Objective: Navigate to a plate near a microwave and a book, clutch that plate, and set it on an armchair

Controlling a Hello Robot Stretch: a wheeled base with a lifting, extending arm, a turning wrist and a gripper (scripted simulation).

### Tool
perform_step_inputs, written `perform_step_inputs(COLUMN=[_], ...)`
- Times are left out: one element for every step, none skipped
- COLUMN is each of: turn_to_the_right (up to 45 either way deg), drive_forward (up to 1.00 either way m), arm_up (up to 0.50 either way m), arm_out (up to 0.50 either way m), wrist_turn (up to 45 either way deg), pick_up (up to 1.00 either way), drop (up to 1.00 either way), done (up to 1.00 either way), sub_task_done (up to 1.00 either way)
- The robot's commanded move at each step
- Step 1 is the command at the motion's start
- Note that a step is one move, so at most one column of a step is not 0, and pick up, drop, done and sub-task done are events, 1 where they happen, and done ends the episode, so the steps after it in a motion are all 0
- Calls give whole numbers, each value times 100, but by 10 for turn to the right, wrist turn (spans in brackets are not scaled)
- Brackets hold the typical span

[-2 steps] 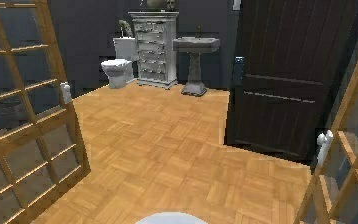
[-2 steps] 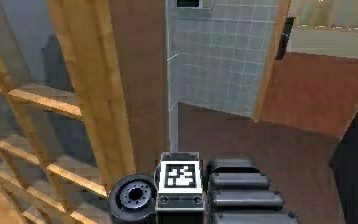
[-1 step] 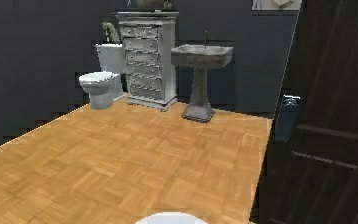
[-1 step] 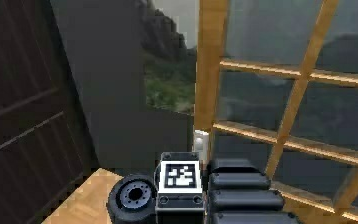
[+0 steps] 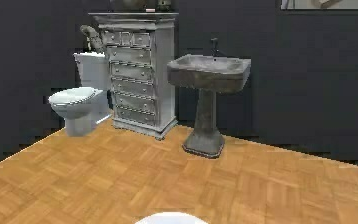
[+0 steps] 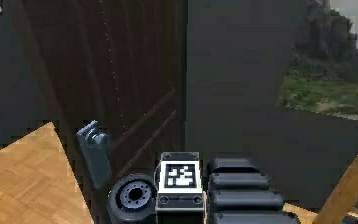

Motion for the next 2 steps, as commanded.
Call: perform_step_inputs(turn_to_the_right=[240, 0], drive_forward=[0, 95], arm_up=[0, 0], arm_out=[0, 0], wrist_turn=[0, 0], pick_up=[0, 0], drop=[0, 0], done=[0, 0], sub_task_done=[0, 0])
